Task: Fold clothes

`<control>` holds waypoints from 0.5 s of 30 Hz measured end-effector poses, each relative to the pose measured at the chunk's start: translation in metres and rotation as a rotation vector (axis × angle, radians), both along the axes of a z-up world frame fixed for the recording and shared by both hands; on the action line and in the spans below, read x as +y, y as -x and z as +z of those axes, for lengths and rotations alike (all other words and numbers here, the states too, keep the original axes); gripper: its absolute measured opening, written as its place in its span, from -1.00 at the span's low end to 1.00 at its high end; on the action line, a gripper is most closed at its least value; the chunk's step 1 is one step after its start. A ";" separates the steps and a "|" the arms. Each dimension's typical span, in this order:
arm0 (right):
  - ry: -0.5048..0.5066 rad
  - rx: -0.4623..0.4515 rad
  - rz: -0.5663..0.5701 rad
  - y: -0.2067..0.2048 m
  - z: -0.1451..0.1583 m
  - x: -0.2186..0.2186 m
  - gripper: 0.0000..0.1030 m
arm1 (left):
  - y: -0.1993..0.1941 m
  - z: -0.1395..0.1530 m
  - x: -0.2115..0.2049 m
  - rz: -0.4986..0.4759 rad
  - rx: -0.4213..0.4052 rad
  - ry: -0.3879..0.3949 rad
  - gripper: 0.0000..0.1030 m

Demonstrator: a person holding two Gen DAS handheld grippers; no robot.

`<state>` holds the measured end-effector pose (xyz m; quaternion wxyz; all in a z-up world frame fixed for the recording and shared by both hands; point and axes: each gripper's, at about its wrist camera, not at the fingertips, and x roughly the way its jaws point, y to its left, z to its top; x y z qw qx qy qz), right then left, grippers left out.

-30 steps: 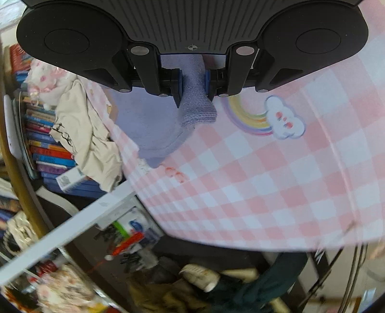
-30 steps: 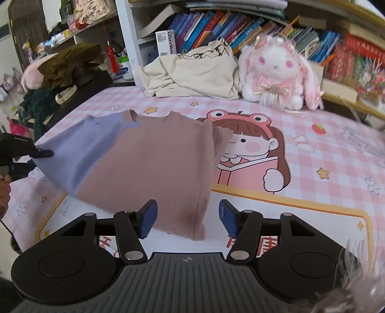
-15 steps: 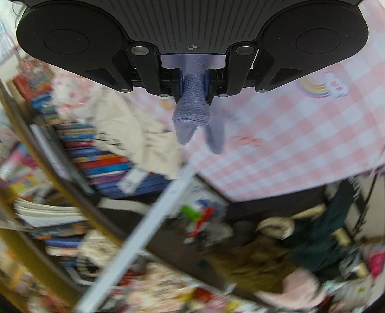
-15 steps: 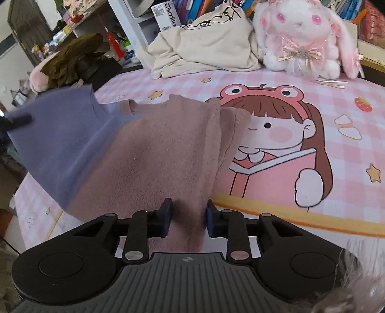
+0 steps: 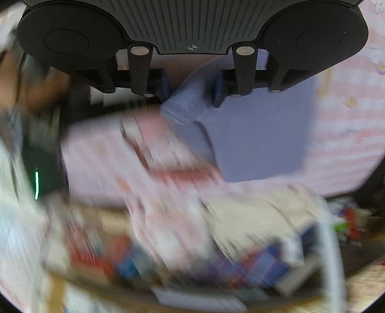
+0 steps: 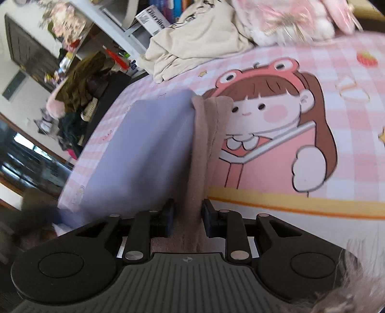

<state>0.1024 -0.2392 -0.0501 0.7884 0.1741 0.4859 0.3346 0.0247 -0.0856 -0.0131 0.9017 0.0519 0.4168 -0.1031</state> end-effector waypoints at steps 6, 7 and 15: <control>-0.058 0.027 -0.019 0.002 0.010 -0.024 -0.53 | 0.014 0.006 -0.014 -0.045 -0.030 0.031 0.34; -0.085 0.029 -0.031 0.002 0.015 -0.029 -0.42 | 0.019 0.013 -0.009 -0.044 -0.050 0.082 0.34; -0.198 0.154 -0.002 -0.015 0.024 -0.010 0.22 | 0.040 0.041 0.051 0.210 -0.193 0.133 0.30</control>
